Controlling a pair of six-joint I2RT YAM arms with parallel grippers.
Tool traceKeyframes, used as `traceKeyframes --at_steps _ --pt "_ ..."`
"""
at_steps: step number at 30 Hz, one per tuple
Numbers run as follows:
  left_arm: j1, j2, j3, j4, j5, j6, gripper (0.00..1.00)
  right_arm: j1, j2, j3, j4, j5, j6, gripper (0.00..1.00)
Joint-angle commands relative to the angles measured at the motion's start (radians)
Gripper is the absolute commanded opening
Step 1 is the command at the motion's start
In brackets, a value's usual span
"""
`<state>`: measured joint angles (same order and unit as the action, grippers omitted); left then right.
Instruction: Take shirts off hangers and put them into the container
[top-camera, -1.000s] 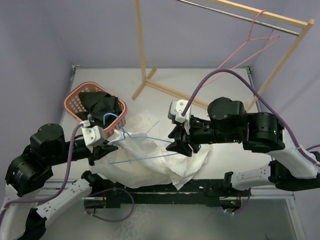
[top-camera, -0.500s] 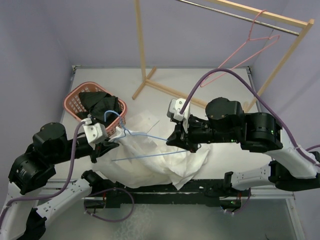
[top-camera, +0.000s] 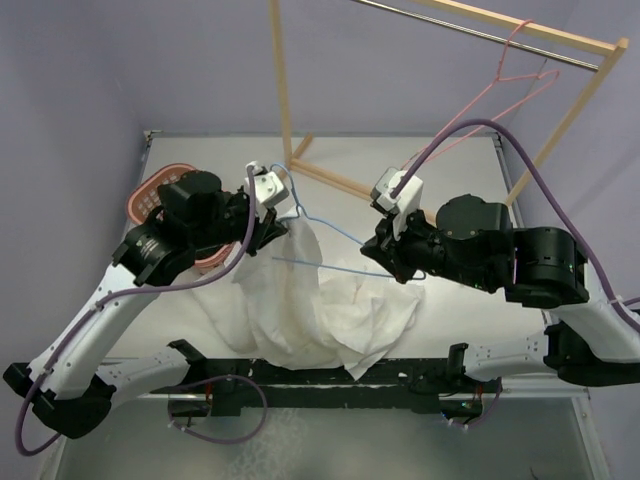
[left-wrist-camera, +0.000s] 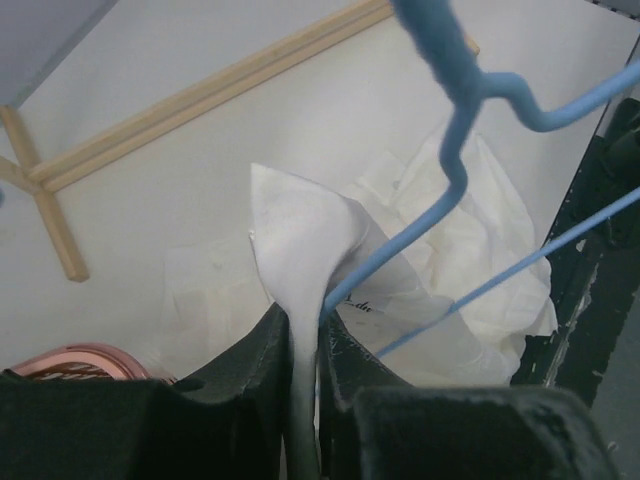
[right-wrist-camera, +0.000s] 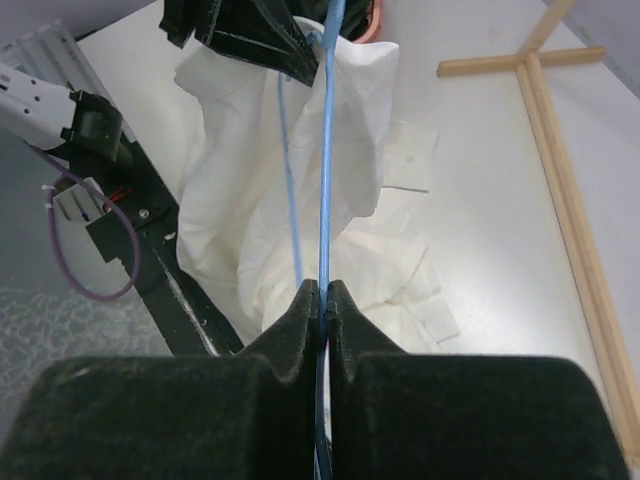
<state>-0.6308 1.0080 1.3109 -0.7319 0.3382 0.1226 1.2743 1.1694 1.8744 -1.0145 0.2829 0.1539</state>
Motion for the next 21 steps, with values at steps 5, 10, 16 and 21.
traceKeyframes --at_steps 5,10,16,21 --pt "0.005 0.0 0.039 0.077 -0.124 -0.042 0.39 0.014 -0.035 0.013 -0.034 0.219 0.058 0.0" --pt "0.005 -0.086 -0.044 0.071 -0.184 -0.061 0.52 0.014 -0.034 0.028 -0.07 0.315 0.072 0.0" --pt "0.005 -0.134 -0.111 0.044 -0.254 -0.063 0.52 0.015 -0.056 0.027 -0.031 0.456 0.083 0.0" --pt "0.005 -0.189 -0.199 0.065 -0.302 -0.082 0.46 0.014 -0.103 -0.022 0.148 0.608 0.022 0.0"
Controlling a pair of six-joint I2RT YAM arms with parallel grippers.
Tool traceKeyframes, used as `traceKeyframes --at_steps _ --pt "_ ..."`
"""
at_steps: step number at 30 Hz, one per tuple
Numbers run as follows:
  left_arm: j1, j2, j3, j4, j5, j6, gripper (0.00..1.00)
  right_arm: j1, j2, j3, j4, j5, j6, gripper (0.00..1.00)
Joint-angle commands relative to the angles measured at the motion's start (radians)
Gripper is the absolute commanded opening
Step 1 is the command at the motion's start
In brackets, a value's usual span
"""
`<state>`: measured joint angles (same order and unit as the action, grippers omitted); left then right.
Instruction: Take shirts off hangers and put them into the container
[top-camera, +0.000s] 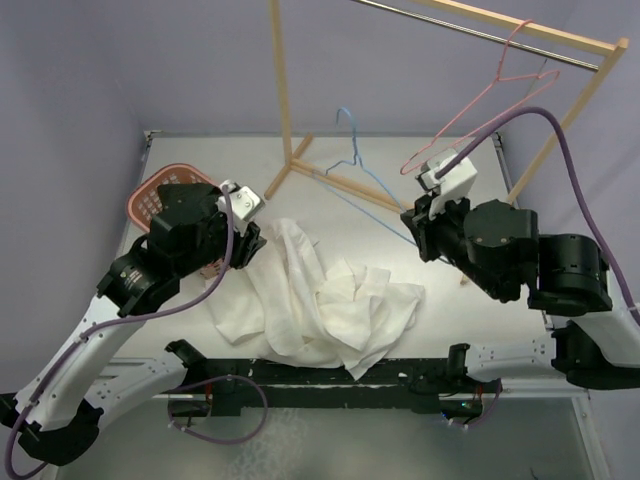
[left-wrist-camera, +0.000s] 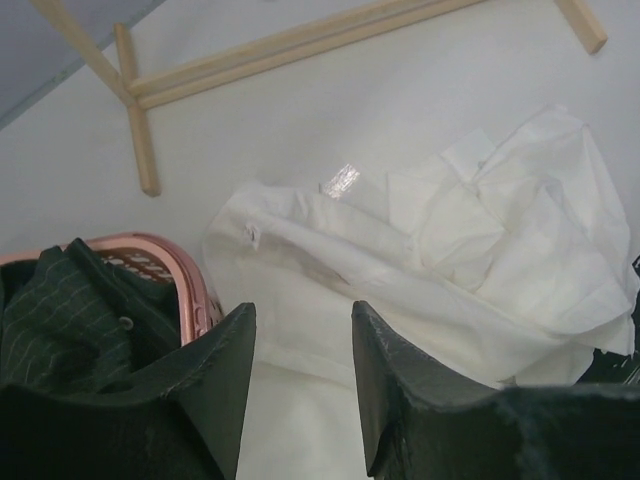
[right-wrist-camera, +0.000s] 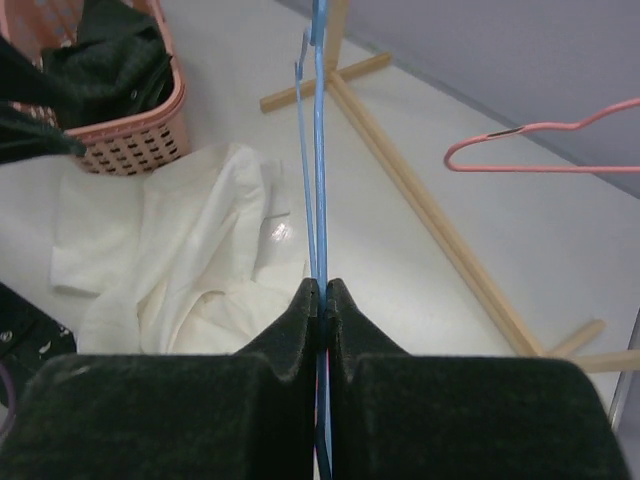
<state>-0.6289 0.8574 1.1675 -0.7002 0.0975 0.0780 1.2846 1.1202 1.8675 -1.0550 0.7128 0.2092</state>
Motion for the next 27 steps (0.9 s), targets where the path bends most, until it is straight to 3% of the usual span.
traceKeyframes --at_steps 1,7,10,15,19,27 --pt "0.003 -0.053 -0.076 0.045 -0.071 -0.047 0.46 0.004 -0.057 -0.024 0.237 0.203 -0.056 0.0" --pt "0.003 -0.153 -0.18 0.144 -0.12 -0.1 0.42 0.0 -0.013 -0.054 0.548 0.356 -0.268 0.0" --pt "0.004 -0.197 -0.224 0.177 -0.147 -0.12 0.42 -0.04 0.028 -0.042 0.69 0.357 -0.339 0.0" --pt "0.003 -0.244 -0.29 0.206 -0.167 -0.142 0.42 -0.276 0.151 0.094 0.578 0.15 -0.202 0.0" --pt "0.003 -0.257 -0.297 0.196 -0.164 -0.154 0.41 -0.408 0.226 0.12 0.591 0.036 -0.151 0.0" --pt "0.004 -0.276 -0.311 0.192 -0.158 -0.157 0.41 -0.491 0.257 0.085 0.704 -0.041 -0.116 0.0"
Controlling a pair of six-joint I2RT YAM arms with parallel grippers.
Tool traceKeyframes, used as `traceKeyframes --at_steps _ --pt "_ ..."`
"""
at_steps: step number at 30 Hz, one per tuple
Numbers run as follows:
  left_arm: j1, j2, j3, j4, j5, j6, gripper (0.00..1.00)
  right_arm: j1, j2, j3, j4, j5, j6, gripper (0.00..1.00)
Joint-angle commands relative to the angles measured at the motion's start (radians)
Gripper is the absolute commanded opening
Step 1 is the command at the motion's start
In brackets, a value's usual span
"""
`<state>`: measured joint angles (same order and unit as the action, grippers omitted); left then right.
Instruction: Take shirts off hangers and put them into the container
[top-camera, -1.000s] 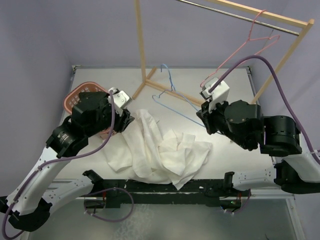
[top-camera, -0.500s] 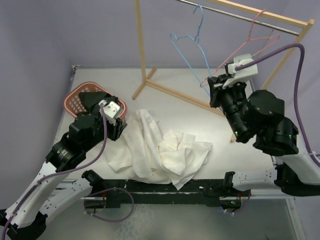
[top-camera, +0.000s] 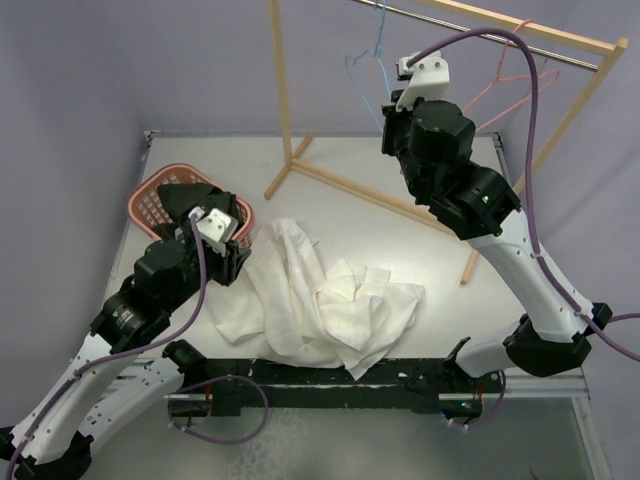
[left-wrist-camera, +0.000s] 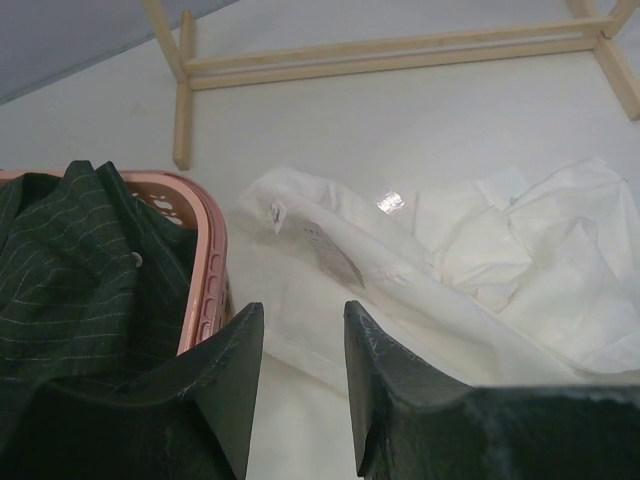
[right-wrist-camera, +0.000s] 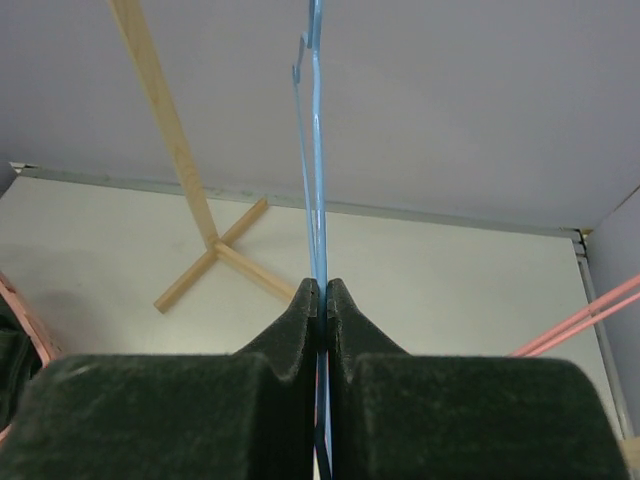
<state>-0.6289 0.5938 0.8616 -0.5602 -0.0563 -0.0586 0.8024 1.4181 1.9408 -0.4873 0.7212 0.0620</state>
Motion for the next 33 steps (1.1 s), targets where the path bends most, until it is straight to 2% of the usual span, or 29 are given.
traceKeyframes --at_steps 1,8,16,22,28,33 --pt "0.005 -0.011 -0.006 0.051 -0.003 -0.021 0.41 -0.011 -0.046 0.006 0.143 -0.052 0.032 0.0" --pt "0.005 -0.003 -0.007 0.048 0.006 -0.022 0.41 -0.013 -0.099 -0.053 0.212 -0.034 0.012 0.0" --pt "0.005 -0.008 -0.009 0.04 0.004 -0.03 0.41 -0.044 -0.079 -0.038 0.255 -0.009 -0.02 0.0" --pt "0.004 -0.007 -0.011 0.039 0.006 -0.032 0.41 -0.091 -0.025 0.019 0.21 -0.026 -0.011 0.0" --pt "0.004 0.0 -0.012 0.034 0.005 -0.034 0.42 -0.132 -0.007 0.0 0.188 -0.067 0.029 0.0" --pt "0.004 0.021 -0.011 0.036 0.052 -0.028 0.48 -0.135 -0.012 -0.026 0.16 -0.116 0.039 0.0"
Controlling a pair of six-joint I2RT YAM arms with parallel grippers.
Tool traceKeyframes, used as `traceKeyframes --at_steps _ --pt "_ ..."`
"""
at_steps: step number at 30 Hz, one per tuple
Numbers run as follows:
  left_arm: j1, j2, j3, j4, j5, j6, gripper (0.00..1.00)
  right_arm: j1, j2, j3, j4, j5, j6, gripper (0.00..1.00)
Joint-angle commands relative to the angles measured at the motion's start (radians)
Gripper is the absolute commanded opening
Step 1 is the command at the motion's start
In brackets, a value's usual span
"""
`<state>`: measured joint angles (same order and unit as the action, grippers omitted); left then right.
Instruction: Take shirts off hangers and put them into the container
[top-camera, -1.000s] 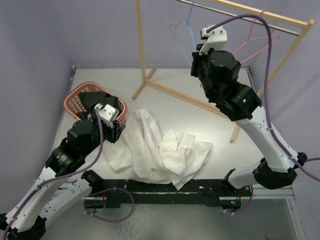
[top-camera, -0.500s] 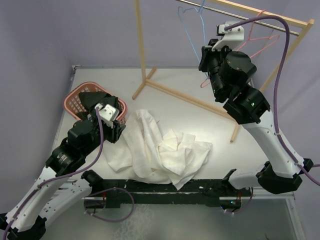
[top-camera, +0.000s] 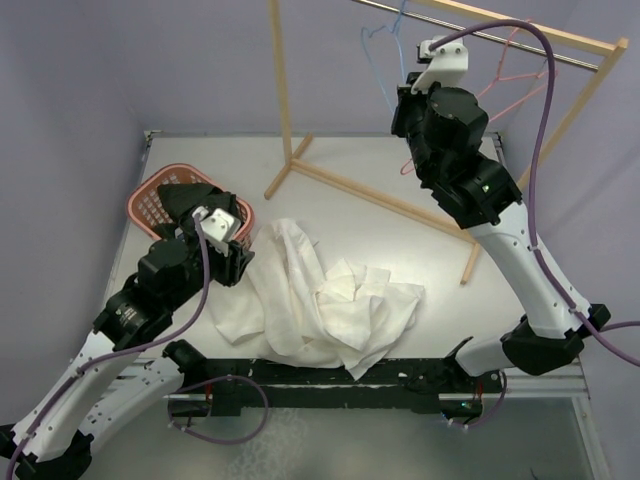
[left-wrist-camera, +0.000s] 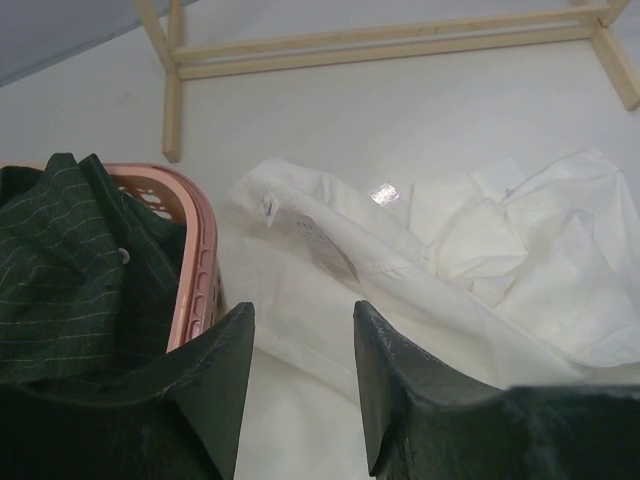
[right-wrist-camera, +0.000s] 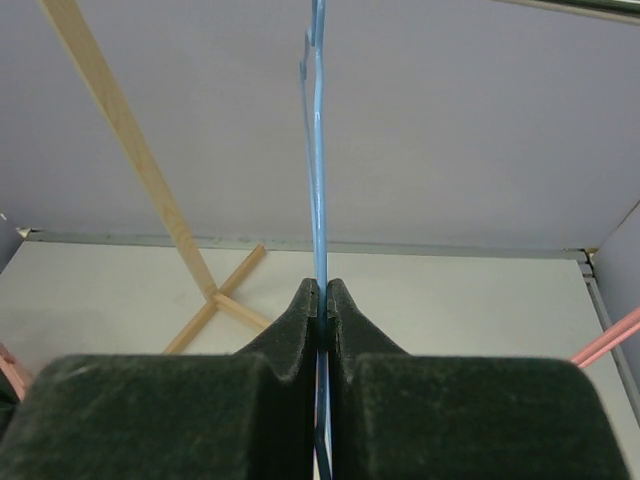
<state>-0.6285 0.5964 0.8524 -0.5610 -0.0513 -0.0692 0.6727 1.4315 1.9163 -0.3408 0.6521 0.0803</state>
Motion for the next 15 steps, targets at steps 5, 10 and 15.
traceKeyframes --at_steps 5,10,15 --pt "0.005 0.061 -0.004 0.048 0.128 -0.038 0.68 -0.004 -0.065 -0.037 -0.042 -0.152 0.03 0.25" --pt "0.004 0.136 -0.001 0.065 0.204 -0.071 0.79 -0.004 -0.148 -0.098 -0.073 -0.23 0.053 0.53" --pt "0.004 0.229 0.006 0.073 0.295 -0.105 0.93 -0.004 -0.306 -0.252 -0.115 -0.366 0.099 0.6"
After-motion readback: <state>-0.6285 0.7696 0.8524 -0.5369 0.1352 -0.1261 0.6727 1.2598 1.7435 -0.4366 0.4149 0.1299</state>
